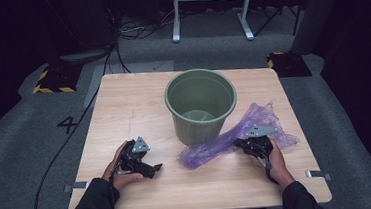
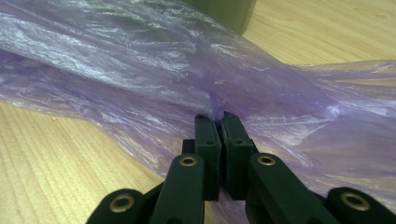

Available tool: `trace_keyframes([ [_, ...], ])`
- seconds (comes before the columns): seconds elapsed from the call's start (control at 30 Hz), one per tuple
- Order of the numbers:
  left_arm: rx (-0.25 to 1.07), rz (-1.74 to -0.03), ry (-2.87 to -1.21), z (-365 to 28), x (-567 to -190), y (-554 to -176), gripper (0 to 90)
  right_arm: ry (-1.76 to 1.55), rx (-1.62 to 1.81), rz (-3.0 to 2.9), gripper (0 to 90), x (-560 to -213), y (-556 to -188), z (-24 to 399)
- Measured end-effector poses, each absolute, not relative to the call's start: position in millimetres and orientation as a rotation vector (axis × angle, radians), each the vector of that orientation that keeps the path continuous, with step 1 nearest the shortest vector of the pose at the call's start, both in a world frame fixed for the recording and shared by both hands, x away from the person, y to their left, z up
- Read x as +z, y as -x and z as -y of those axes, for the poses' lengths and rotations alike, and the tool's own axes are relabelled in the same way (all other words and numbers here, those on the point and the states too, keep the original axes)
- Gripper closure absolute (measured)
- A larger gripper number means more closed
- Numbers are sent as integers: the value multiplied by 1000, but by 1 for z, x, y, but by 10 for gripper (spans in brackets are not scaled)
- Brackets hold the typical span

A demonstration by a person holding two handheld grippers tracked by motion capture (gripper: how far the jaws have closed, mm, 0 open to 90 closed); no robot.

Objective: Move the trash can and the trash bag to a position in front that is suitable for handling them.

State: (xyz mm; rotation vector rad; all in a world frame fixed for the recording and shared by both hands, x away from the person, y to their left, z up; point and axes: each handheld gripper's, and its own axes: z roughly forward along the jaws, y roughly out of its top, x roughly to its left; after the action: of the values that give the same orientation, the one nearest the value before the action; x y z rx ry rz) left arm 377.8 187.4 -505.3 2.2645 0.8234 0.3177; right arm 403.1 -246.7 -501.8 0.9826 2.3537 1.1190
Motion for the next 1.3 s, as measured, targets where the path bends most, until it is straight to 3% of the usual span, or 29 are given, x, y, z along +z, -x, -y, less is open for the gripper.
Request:
trace_keyframes([
  [1.3,323,-849,-2257,-193,-505,-368,0,-809,1336,-2190,889,-455,-380,260],
])
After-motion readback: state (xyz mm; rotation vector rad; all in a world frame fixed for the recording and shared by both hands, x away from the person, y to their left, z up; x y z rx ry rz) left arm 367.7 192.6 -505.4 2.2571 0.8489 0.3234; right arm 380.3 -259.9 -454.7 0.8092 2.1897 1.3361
